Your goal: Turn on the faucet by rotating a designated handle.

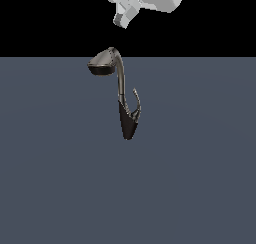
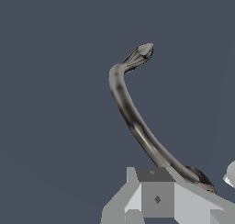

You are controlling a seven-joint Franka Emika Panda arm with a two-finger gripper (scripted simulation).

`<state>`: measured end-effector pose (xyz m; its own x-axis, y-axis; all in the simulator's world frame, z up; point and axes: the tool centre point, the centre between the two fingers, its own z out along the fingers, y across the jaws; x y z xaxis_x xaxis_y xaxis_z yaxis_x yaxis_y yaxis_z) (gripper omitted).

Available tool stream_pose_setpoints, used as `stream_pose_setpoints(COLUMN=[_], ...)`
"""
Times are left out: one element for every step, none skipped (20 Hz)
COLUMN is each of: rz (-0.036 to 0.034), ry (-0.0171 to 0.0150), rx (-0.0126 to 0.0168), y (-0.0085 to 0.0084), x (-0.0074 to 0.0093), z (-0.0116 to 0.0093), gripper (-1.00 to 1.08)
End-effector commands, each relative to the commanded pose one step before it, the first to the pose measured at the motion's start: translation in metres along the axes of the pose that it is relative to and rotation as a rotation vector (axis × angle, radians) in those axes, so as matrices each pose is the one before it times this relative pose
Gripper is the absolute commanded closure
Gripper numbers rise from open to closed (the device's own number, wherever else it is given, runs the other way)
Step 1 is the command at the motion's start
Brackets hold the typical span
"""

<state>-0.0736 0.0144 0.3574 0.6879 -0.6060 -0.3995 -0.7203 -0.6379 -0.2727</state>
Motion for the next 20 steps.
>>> stream_pose_setpoints(rz=[0.08987, 0.03585, 0.03619, 0.03651, 0.03683, 0.03714, 0.03744, 0.03774, 0.03803, 0.03831, 0.03830, 0.03683, 0.03506, 0.03324, 0.03139, 0.02951, 0.02759, 0.02565, 0.02368, 0.02169], ry=[-0.02599, -0.01031, -0.01027, -0.01022, -0.01016, -0.01010, -0.01002, -0.00994, -0.00986, -0.00976, -0.00959, -0.00907, -0.00848, -0.00791, -0.00736, -0.00681, -0.00628, -0.00576, -0.00525, -0.00475], rx=[0.03616, 0.01366, 0.01343, 0.01321, 0.01300, 0.01279, 0.01258, 0.01238, 0.01219, 0.01200, 0.01173, 0.01104, 0.01030, 0.00959, 0.00891, 0.00825, 0.00760, 0.00698, 0.00637, 0.00578], y=[-0.00565, -0.00234, -0.00236, -0.00238, -0.00240, -0.00242, -0.00245, -0.00248, -0.00252, -0.00256, -0.00259, -0.00252, -0.00244, -0.00235, -0.00225, -0.00215, -0.00204, -0.00193, -0.00181, -0.00168], x=[0.01969, 0.00784, 0.00792, 0.00799, 0.00807, 0.00815, 0.00823, 0.00831, 0.00839, 0.00848, 0.00850, 0.00820, 0.00782, 0.00744, 0.00704, 0.00664, 0.00622, 0.00581, 0.00537, 0.00493], z=[0.01156, 0.00465, 0.00469, 0.00473, 0.00477, 0.00481, 0.00484, 0.00487, 0.00490, 0.00492, 0.00491, 0.00471, 0.00447, 0.00422, 0.00397, 0.00372, 0.00347, 0.00322, 0.00296, 0.00271], gripper=[1.08, 1.08, 1.08, 1.08, 1.08, 1.08, 1.08, 1.08, 1.08, 1.08, 1.08, 1.08, 1.08, 1.08, 1.08, 1.08, 1.08, 1.08, 1.08, 1.08])
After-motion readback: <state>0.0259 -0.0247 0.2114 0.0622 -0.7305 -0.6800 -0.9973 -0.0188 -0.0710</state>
